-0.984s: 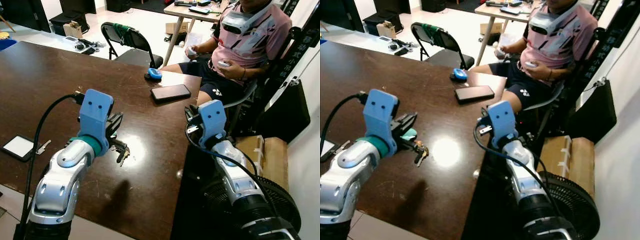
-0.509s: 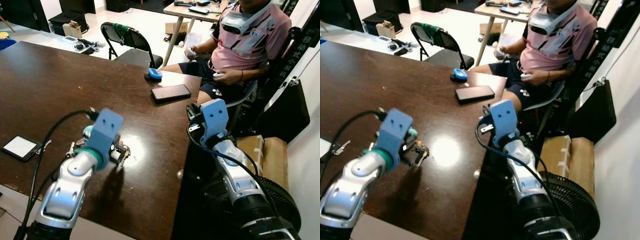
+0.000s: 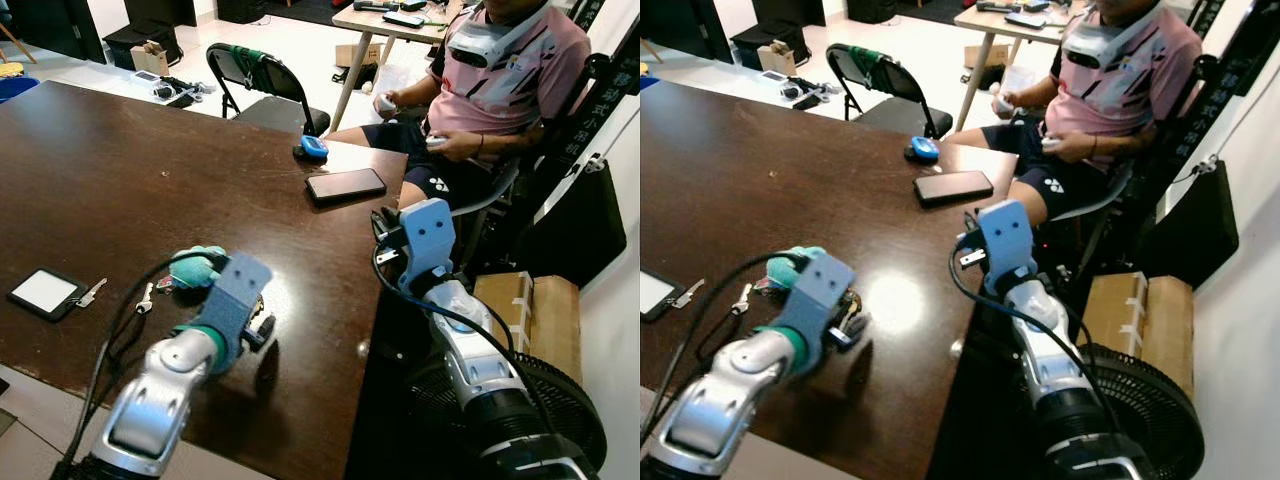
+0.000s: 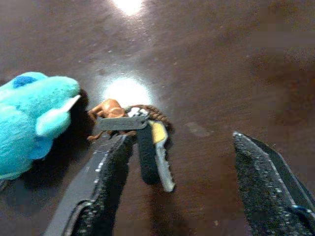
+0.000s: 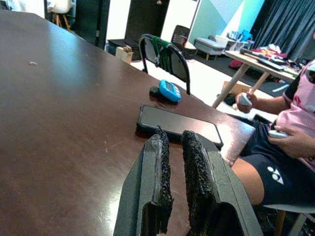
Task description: Hang keys on a hook
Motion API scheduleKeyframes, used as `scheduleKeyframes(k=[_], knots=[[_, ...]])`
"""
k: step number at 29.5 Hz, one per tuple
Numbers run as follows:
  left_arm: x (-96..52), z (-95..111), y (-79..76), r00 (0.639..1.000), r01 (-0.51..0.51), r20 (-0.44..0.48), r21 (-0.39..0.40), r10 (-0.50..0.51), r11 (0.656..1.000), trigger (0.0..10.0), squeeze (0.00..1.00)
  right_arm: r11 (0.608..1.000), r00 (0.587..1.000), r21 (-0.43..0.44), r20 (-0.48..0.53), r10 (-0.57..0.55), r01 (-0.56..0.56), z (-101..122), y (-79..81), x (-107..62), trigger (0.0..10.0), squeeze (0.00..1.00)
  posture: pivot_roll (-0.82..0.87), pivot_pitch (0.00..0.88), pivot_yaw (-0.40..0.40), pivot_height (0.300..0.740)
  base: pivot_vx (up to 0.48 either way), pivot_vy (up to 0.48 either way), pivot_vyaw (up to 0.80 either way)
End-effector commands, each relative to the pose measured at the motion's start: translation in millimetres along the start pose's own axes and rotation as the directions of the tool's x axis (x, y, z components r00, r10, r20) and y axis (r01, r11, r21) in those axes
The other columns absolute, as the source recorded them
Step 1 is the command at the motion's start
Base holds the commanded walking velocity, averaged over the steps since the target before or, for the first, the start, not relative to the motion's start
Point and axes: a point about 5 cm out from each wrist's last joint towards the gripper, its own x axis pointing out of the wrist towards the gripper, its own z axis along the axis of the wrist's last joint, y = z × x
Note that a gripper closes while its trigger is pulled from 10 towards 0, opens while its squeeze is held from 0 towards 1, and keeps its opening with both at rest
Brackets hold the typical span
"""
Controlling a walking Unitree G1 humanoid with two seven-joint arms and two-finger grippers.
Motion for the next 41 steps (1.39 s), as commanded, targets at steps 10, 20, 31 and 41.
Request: scheduleKeyframes(k=[10,20,31,41], knots=[[21.1,0.6,8.8,0.980,-0.183,-0.090,-0.050,0.178,0.982,10.0,0.00,1.000,1.000,0.003,0.006,-0.005,0.005,0.4,-0.1,1.5,10.0,0.00,0.12,0.116,0.080,0.740,0.000,0.000,0.00],[26.5,-17.7,27.2,0.959,-0.235,-0.181,-0.078,0.218,0.969,4.3,0.00,1.000,1.000,0.002,0.004,-0.007,0.007,-0.8,-0.9,0.6,10.0,0.00,0.13,0.120,0.086,0.740,0.000,0.000,0.00],[25.0,-25.5,23.3,0.957,-0.229,-0.197,-0.066,0.212,0.971,0.0,0.00,1.000,1.000,0.000,0.004,-0.008,0.008,-0.8,-1.8,0.7,10.0,0.00,0.12,0.120,0.084,0.740,0.000,0.000,0.00],[20.6,-10.5,43.5,0.943,-0.324,-0.105,-0.070,0.316,0.943,0.0,0.00,1.000,1.000,0.001,0.007,-0.013,0.013,0.1,-2.9,1.6,10.0,0.00,0.12,0.116,0.079,0.740,0.000,0.000,0.00]])
